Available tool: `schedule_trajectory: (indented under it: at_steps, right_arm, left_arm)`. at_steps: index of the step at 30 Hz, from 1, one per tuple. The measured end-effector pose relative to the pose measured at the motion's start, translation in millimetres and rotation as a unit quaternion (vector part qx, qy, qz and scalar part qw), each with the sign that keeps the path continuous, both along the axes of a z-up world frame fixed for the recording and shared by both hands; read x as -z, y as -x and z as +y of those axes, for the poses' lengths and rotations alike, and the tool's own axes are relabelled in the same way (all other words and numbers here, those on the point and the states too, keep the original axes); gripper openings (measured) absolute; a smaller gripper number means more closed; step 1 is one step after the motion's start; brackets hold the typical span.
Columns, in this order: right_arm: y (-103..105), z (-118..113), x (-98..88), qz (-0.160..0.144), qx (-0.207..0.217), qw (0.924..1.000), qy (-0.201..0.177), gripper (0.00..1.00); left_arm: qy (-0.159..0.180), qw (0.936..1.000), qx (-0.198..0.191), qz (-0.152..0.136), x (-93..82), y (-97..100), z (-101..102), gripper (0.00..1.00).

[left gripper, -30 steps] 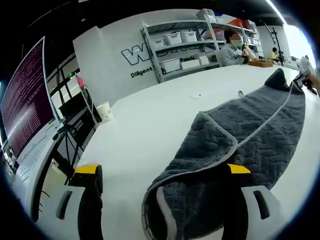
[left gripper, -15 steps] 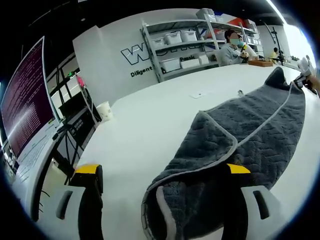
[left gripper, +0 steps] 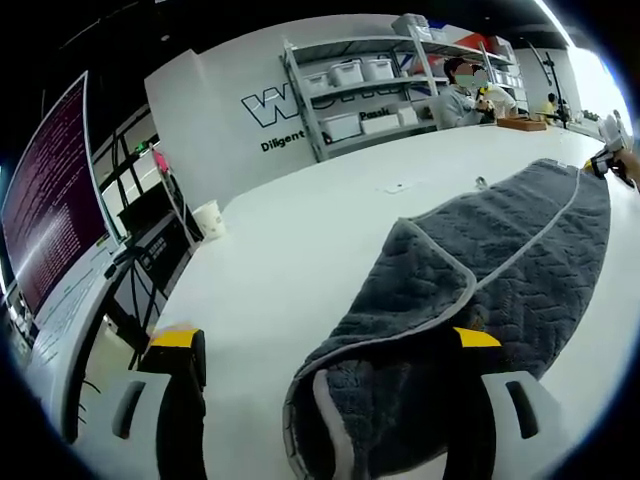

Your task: Open the folded towel by lifting each exposed corner and separating the folded layers until the towel lies flat within the target outline without major curled edges

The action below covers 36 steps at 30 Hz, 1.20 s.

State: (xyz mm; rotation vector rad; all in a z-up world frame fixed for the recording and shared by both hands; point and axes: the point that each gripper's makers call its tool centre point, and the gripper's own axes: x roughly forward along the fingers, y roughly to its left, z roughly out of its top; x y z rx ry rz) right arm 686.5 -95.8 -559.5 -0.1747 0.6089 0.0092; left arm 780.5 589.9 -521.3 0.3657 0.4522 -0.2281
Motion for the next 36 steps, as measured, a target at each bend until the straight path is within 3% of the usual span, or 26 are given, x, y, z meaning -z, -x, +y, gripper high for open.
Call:
schedule_trajectory:
  at_steps: [6,19,20,21,23,24,28,33,36]
  right_arm:
    - [4,-8,0.8,0.008,0.012,0.9996,0.023,0.00]
    - [11,-15,1.4,0.001,0.022,0.9997,0.014,0.00]
    - [12,-18,1.3,0.004,0.026,0.9995,0.020,0.00]
    - [22,-32,4.8,0.032,0.047,0.9966,0.060,0.00]
    - [31,-47,8.1,0.046,0.073,0.9922,0.090,0.00]
    - [32,-56,7.0,0.042,0.086,0.9900,0.104,0.00]
    - [32,-51,7.5,0.027,0.081,0.9943,0.063,0.00]
    - [31,-53,4.6,0.025,0.086,0.9934,0.073,0.00]
    - [28,-50,-8.5,-0.006,0.089,0.9935,0.070,0.00]
  left_arm:
    - [-0.001,1.0000,-0.001,0.001,-0.2,0.4,1,0.98]
    - [-0.002,1.0000,0.000,-0.001,-1.6,0.7,0,0.98]
    - [-0.002,1.0000,0.000,-0.001,-1.7,0.7,0,0.98]
    - [-0.001,1.0000,0.001,-0.001,-1.9,0.7,-1,0.98]
    - [-0.001,1.0000,0.003,-0.001,-2.1,0.7,-2,0.98]
    - [-0.001,1.0000,0.004,-0.001,-2.0,0.9,-2,0.98]
    - [-0.002,1.0000,0.003,0.000,-1.0,0.7,-2,0.98]
    - [-0.003,1.0000,0.002,0.002,0.2,0.5,-1,0.98]
    - [-0.003,1.0000,0.003,0.001,-0.5,0.7,-2,0.98]
